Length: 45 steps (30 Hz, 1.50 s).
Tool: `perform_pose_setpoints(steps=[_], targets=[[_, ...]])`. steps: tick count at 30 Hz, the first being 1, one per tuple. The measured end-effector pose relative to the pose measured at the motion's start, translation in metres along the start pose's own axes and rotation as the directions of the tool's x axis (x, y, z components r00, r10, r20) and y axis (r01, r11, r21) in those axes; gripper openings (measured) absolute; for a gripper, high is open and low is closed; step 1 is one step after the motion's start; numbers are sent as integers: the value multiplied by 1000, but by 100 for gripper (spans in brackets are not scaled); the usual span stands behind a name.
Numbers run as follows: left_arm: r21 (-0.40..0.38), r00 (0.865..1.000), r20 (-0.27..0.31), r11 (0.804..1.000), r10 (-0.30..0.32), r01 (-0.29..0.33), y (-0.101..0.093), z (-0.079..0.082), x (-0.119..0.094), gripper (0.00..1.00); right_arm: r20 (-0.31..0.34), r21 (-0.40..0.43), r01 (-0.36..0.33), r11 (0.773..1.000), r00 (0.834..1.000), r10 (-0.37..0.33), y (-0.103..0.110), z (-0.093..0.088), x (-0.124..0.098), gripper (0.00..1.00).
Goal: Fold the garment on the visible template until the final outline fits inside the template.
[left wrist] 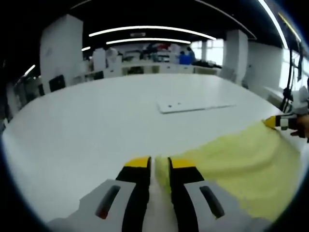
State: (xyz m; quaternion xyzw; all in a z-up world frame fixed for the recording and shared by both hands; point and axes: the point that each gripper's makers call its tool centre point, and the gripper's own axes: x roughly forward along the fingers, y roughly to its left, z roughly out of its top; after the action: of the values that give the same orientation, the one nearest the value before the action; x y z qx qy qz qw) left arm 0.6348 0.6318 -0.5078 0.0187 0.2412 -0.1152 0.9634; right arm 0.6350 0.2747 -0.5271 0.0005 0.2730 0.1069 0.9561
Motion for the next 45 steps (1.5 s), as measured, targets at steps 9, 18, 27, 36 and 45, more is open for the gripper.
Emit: perform_pose_setpoints(steps=[9, 18, 27, 36, 45], targets=[[-32, 994, 55, 995, -90, 92, -8, 11, -30, 39, -94, -24, -97, 995, 991, 94, 20, -13, -23, 51], [-14, 985, 76, 988, -155, 156, -5, 7, -63, 60, -131, -62, -226, 972, 968, 216, 46, -19, -57, 76], [51, 975, 41, 975, -217, 214, -17, -9, -100, 60, -197, -97, -304, 948, 939, 281, 60, -41, -94, 79], [52, 974, 28, 973, -226, 224, -27, -25, -133, 53, -203, -79, -321, 944, 932, 300, 71, -55, -122, 76], [52, 972, -7, 971, -233, 233, -40, -44, -157, 48, -198, -67, -313, 947, 935, 294, 71, -67, -143, 74]])
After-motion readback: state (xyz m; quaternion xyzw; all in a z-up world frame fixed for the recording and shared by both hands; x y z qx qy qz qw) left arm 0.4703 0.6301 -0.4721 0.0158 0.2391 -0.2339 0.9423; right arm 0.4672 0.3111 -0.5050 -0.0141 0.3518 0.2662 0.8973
